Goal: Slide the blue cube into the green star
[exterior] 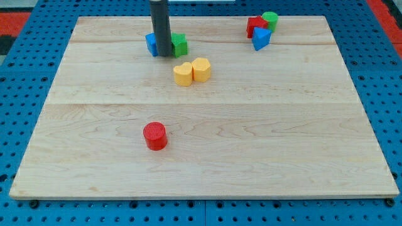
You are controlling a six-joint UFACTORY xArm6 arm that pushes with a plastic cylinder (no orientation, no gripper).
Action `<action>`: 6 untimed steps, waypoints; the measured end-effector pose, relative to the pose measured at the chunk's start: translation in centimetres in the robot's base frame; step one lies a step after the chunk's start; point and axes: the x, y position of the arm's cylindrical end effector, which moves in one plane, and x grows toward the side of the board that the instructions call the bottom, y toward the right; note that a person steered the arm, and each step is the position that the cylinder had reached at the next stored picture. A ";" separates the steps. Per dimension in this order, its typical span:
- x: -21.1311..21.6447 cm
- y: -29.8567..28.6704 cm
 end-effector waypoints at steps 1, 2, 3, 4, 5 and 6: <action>1.2 -0.5; 2.3 -5.2; 0.1 -11.5; -3.0 -6.6; -2.1 -2.3; 0.7 0.0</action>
